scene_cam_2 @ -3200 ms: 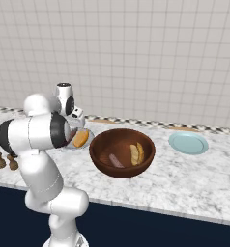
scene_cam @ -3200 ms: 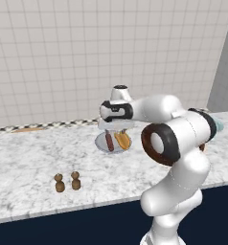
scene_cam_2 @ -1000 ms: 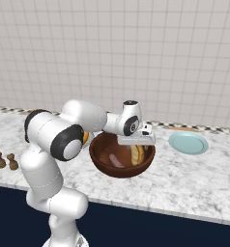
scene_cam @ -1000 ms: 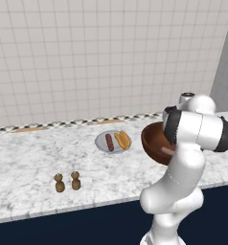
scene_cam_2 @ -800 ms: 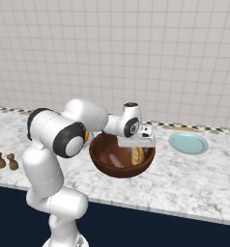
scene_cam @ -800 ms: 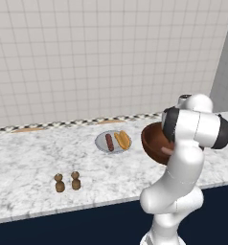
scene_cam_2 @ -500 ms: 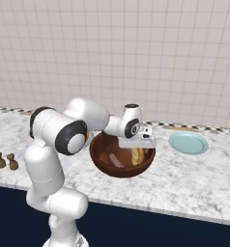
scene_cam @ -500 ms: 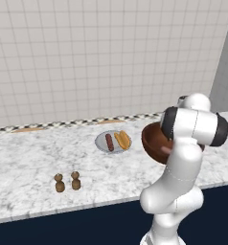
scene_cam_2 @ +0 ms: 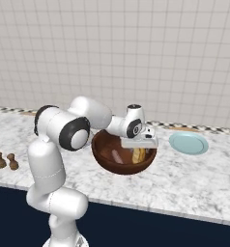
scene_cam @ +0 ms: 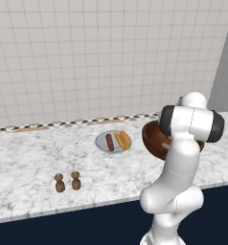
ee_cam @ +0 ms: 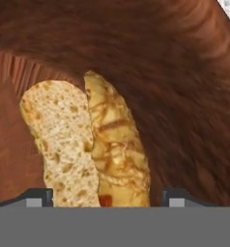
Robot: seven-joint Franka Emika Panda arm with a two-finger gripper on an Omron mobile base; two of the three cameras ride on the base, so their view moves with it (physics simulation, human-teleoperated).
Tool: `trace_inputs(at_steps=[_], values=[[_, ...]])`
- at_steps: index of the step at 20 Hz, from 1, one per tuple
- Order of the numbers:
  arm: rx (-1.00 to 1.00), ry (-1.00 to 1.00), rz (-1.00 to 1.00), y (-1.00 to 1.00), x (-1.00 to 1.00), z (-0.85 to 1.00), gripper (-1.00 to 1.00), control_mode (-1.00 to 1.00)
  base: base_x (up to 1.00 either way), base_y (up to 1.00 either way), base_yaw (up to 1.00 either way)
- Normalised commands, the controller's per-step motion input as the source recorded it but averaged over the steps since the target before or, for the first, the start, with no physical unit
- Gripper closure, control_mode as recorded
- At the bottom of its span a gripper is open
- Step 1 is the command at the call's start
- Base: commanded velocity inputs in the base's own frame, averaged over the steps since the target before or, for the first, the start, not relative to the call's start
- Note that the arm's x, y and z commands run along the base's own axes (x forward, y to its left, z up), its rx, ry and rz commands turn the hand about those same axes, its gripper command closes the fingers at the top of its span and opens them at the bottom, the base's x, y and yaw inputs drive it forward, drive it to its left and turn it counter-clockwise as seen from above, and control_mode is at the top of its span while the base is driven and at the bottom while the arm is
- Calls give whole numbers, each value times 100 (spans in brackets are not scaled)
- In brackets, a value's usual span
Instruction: Place one bun and one sausage from the bowl on each plate.
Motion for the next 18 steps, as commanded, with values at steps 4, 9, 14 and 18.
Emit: trace_inputs(at_steps=[4,9,14,18], values=[[0,0,0,0,-11,-16,-100,-100,0,0,0],[-2,0,0,0,-1,-39,100,-100,0,0,0],[-1,0,0,0,0,-39,100,-100,0,0,0],[0,0,0,0,-23,17,100,-100,0,0,0]])
